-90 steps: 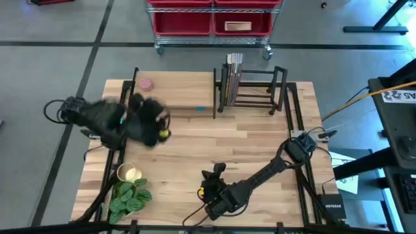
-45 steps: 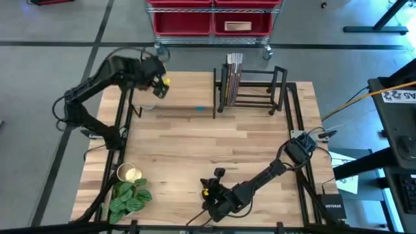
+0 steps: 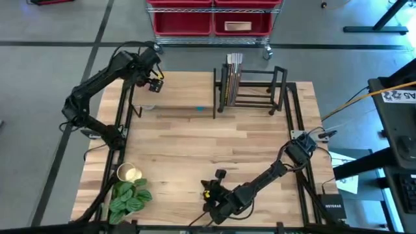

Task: Stock shelves
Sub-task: Remove the red scented candle from under the shelf

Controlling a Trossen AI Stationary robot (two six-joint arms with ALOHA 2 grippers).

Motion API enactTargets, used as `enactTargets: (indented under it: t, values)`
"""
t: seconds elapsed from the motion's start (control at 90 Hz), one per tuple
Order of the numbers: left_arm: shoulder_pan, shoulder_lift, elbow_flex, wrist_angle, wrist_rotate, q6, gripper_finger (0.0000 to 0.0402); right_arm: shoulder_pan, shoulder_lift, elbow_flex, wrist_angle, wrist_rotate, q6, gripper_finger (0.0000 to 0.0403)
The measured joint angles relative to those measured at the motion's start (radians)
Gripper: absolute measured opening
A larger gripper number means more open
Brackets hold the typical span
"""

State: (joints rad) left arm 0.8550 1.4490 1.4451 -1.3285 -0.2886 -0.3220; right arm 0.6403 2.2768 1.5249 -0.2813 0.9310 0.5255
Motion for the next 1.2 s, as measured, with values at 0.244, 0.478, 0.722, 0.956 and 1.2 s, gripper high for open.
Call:
enactTargets:
  t: [0.244, 0.478, 0.722, 0.956, 1.2]
  values:
    - [0.053, 0.002, -0.034, 0.081, 0.035, 0.046, 0.0304, -0.006, 0.000, 0.000, 0.000, -0.002, 0.001, 0.0000]
    - [0.077, 0.002, -0.047, 0.095, 0.040, 0.051, 0.0304, -0.007, 0.001, 0.001, 0.000, -0.010, 0.001, 0.0000]
    - [0.076, 0.002, -0.047, 0.095, 0.039, 0.045, 0.0304, -0.007, 0.001, 0.001, 0.001, -0.012, 0.006, 0.0000]
    - [0.066, 0.002, -0.046, 0.094, 0.086, 0.023, 0.0304, -0.007, 0.001, 0.001, 0.001, -0.017, 0.006, 0.0000]
    - [0.014, 0.002, -0.046, 0.094, 0.103, 0.023, 0.0304, -0.007, 0.001, 0.001, 0.001, -0.017, 0.006, 0.0000]
